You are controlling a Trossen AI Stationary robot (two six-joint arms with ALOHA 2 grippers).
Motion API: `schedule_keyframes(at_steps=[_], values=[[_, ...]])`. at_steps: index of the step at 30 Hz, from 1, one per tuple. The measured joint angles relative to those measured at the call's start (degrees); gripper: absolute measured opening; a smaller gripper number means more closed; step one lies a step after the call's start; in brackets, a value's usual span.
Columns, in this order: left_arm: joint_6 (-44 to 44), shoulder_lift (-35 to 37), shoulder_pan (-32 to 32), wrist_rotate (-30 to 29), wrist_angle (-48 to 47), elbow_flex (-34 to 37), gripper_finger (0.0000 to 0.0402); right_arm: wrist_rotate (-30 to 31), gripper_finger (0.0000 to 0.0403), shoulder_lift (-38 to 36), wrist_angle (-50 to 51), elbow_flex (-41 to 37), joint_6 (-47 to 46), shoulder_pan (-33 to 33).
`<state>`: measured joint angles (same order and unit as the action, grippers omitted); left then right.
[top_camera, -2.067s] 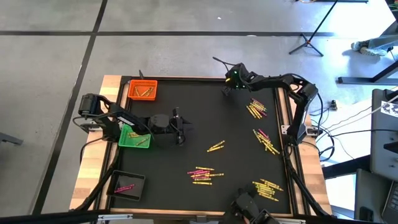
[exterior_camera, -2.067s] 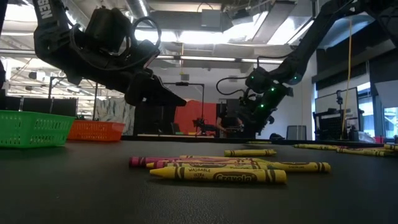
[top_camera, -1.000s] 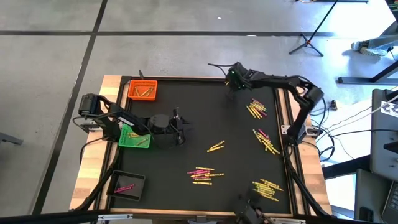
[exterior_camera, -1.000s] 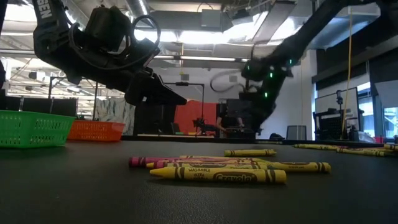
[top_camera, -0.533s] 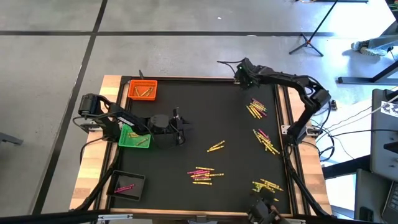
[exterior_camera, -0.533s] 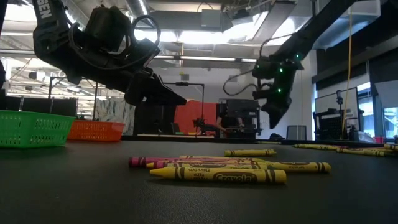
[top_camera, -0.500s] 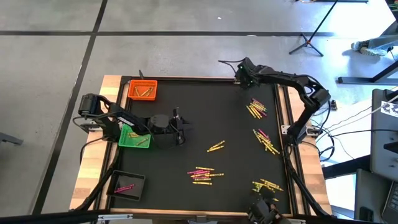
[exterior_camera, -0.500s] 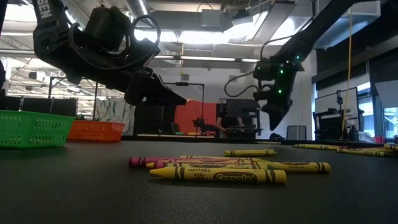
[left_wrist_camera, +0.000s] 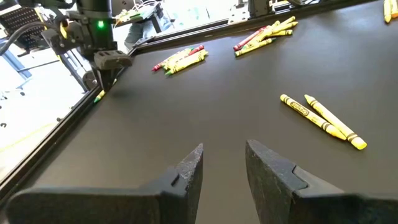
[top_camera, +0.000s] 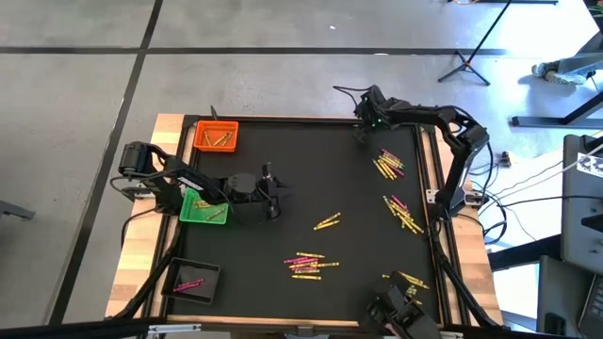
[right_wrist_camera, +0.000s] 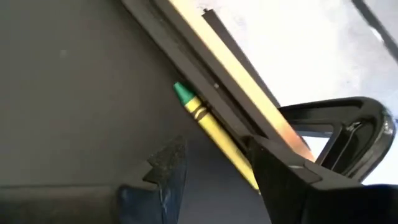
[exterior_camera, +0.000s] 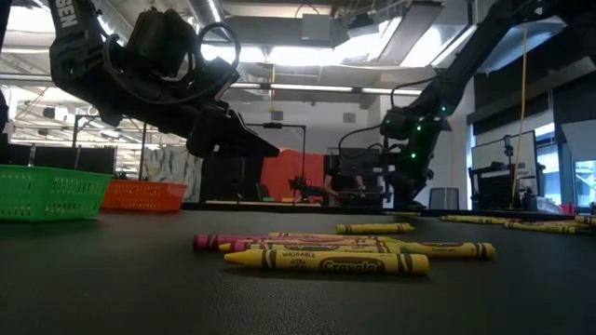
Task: Sort crayons
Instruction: Put the green crayon into the orange bin
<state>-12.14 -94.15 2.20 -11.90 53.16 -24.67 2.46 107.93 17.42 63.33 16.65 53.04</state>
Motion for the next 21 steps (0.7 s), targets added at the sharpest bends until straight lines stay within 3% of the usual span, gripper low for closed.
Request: schedule_keyframes(at_steps=[21], values=[[-0.02,0.0,0.02,0.0,0.01,0.0,0.0105,-0.79,0.0179,0.22,2.91,0.22,5.1,-0.25]])
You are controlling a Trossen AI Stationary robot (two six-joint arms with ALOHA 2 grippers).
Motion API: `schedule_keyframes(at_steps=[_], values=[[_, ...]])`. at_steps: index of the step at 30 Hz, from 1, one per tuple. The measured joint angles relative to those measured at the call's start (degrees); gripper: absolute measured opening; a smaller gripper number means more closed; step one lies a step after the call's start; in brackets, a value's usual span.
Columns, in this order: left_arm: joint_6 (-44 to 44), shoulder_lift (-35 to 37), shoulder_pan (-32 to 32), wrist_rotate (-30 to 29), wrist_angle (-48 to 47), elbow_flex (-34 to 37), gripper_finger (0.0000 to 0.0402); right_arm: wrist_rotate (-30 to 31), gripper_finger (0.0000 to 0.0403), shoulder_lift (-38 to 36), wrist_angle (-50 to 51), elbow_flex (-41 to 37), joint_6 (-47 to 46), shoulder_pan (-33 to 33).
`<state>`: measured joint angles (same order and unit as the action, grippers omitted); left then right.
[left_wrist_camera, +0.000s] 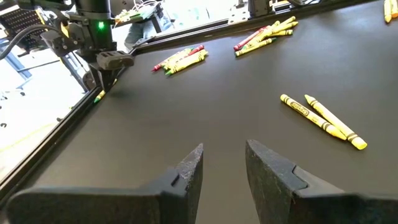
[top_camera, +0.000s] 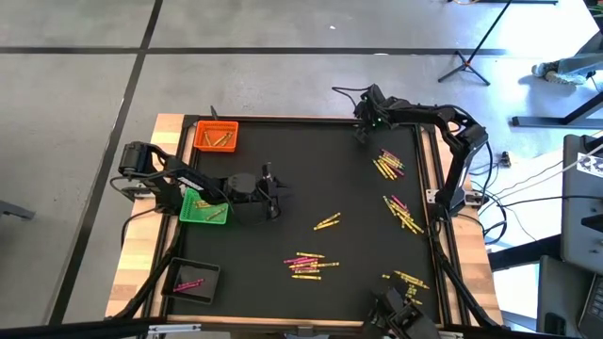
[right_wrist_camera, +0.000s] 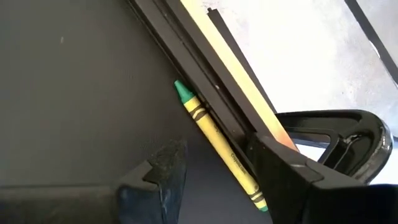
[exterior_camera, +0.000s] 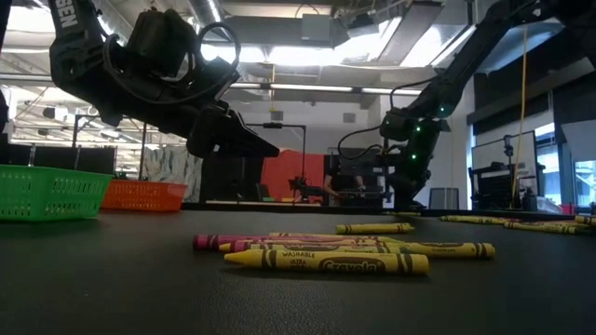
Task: Sort crayons
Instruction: Put the green crayon into the orange bin
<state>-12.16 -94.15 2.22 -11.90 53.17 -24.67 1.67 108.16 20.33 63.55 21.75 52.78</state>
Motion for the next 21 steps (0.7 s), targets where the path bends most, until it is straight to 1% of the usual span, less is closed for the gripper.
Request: schedule_keyframes(at_steps=[3,7,10,12,15,17,21], values=[[0.0,0.0,0.0,0.0,0.0,0.0,0.0105,0.25,0.0179,-0.61,0.87,-0.08,1.37,-0.43],[-0.02,0.0,0.0,0.0,0.0,0.0,0.0105,-0.29,0.0179,-1.73,3.63,-0.68,5.95,-1.86],[-0.02,0.0,0.0,0.0,-0.01,-0.02,0.0105,-0.27,0.0179,-2.89,2.64,-0.37,11.12,-3.1],[-0.02,0.02,-0.02,0.0,-0.02,-0.02,0.0105,0.01,0.0179,-2.75,2.46,-0.37,16.26,-3.53],[0.0,0.02,-0.02,0.0,-0.04,-0.02,0.0105,1.73,0.0179,-2.4,1.11,-0.49,21.38,-4.18],[0.0,0.02,0.0,0.0,-0.05,-0.02,0.0105,1.8,0.0179,-2.33,-0.24,-0.42,23.71,-4.09],[0.0,0.02,0.0,0.0,-0.04,-0.02,0.0105,1.02,0.0179,-1.38,-2.55,-0.39,25.01,-3.18]])
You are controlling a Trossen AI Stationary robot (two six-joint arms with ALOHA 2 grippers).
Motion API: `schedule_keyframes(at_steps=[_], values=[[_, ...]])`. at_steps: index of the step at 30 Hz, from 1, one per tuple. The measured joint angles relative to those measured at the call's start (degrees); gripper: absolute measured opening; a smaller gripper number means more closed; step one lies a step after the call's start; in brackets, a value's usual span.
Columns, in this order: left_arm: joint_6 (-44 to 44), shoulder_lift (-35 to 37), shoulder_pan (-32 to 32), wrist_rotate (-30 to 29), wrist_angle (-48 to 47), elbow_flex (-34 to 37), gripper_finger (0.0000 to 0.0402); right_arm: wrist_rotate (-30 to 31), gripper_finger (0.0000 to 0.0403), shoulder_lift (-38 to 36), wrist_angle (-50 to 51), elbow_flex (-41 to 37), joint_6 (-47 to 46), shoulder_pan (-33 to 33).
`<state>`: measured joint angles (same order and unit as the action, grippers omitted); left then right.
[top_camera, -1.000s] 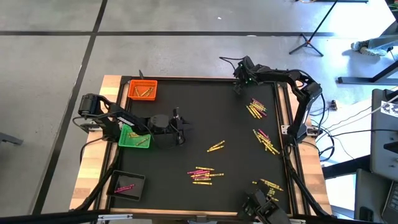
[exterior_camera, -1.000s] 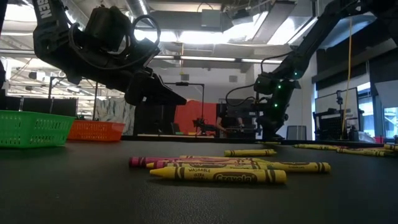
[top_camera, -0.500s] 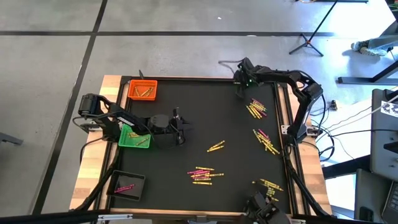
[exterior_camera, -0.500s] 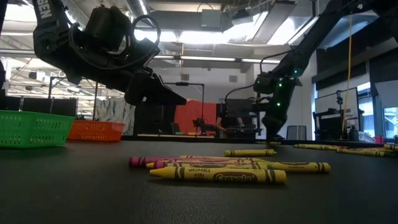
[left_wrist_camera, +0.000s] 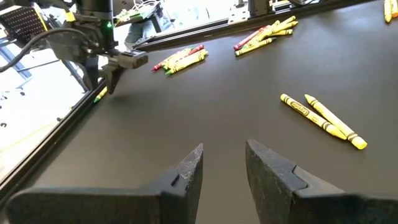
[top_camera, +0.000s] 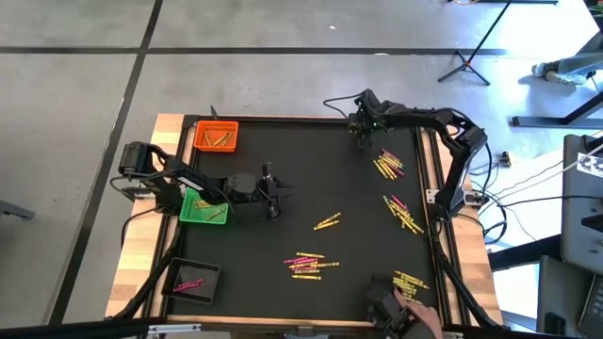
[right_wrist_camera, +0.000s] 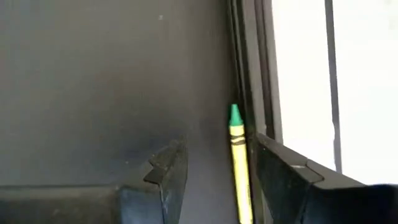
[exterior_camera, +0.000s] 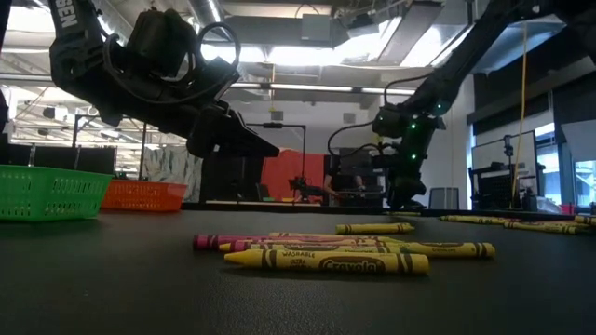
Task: Sort crayons
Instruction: Put the green crayon into the orange bin
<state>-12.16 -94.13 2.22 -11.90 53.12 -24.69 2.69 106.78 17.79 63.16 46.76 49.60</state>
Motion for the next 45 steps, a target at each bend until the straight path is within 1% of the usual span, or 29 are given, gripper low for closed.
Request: schedule_keyframes(at_steps=[6,10,16,19,26,33,36,45], values=[[-0.01,0.0,-0.02,0.01,-0.08,0.0,0.0105,-2.51,0.0179,2.15,-2.05,0.3,-0.26,1.78],[0.0,0.0,0.0,0.02,-0.09,0.0,0.0105,-5.22,0.0179,2.87,-3.51,0.31,-1.93,3.58],[0.0,0.0,0.0,0.0,-0.09,0.0,0.0105,-13.56,0.0179,2.93,-3.89,0.25,-6.91,6.87],[-0.02,0.0,-0.02,0.0,-0.11,0.0,0.0105,-16.87,0.0179,2.96,-3.11,0.35,-8.31,7.28],[-0.01,0.0,-0.01,0.0,-0.11,0.0,0.0105,-16.15,0.0179,2.19,-2.31,0.29,-8.28,6.57],[-0.02,0.0,-0.01,0.0,-0.11,0.0,0.0105,-18.1,0.0179,0.6,-0.09,-0.11,-6.68,6.18],[-0.02,0.0,-0.01,0.0,-0.1,0.0,0.0105,-20.34,0.0179,0.49,-0.78,-0.11,-6.03,6.1],[0.0,0.0,-0.02,0.0,-0.11,0.0,0.0105,-20.39,0.0179,0.95,-5.04,-0.44,-5.21,6.28]])
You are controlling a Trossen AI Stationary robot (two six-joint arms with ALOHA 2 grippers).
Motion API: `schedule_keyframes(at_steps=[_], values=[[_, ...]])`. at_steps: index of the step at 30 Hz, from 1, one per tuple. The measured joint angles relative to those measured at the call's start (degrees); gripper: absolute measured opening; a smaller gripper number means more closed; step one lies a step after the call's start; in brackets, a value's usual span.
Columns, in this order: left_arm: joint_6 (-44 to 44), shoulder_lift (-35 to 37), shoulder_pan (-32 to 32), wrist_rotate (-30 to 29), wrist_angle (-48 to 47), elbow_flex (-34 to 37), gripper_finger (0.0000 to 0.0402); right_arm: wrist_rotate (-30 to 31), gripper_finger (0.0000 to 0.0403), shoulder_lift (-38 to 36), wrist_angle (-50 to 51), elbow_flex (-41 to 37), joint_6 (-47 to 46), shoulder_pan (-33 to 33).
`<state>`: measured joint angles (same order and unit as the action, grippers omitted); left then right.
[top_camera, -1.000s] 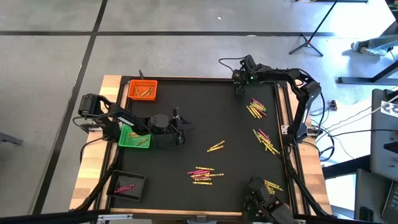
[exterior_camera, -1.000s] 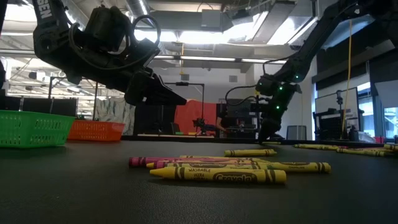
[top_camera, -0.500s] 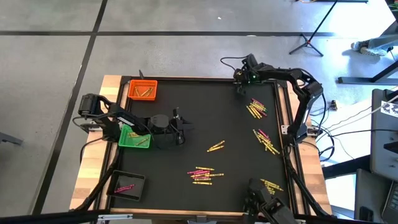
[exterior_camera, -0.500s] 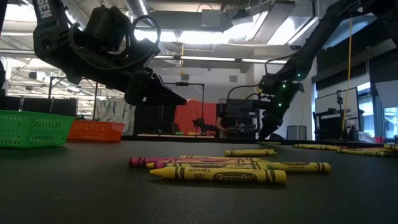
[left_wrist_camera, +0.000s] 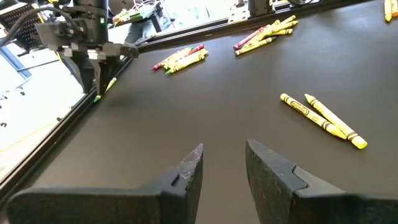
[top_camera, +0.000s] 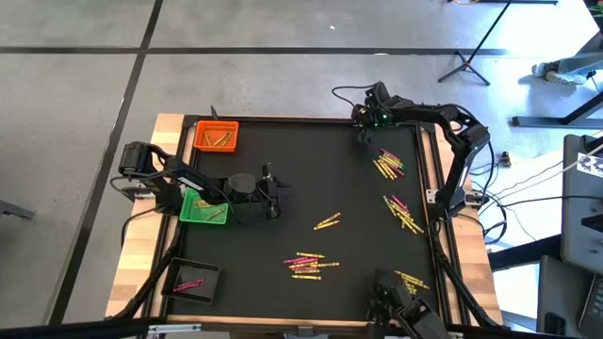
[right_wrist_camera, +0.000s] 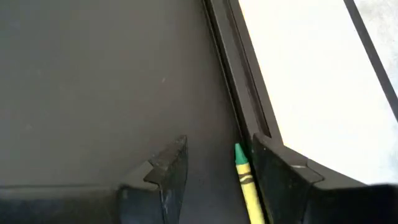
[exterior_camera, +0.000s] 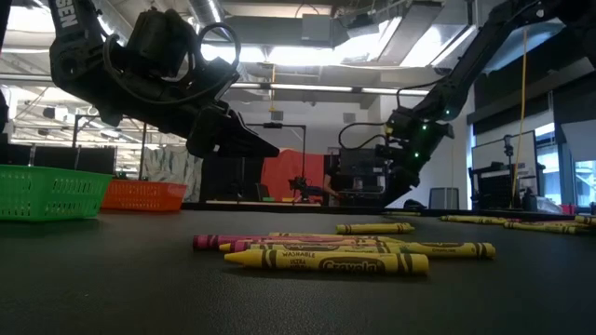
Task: Sort crayons
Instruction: Put the green crayon into the orange bin
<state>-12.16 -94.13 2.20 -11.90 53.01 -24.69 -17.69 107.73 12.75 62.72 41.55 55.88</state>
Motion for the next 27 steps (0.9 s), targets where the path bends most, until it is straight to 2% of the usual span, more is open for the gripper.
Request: schedule_keyframes(at_steps=[7,16,22,27], values=[[-0.02,0.0,0.0,0.0,0.0,0.0,0.0105,1.73,0.0179,2.84,-1.69,-0.02,1.57,-0.02],[0.0,0.0,0.02,0.0,0.0,0.0,0.0105,5.32,0.0179,2.47,0.95,0.27,2.04,-0.16],[-0.02,0.0,0.02,0.0,0.02,0.0,0.0105,6.2,0.0179,0.0,6.63,0.03,0.85,-1.35],[-0.02,0.0,0.02,0.0,0.09,0.0,0.0105,6.52,0.0179,-5.25,9.66,0.04,-0.89,-4.02]])
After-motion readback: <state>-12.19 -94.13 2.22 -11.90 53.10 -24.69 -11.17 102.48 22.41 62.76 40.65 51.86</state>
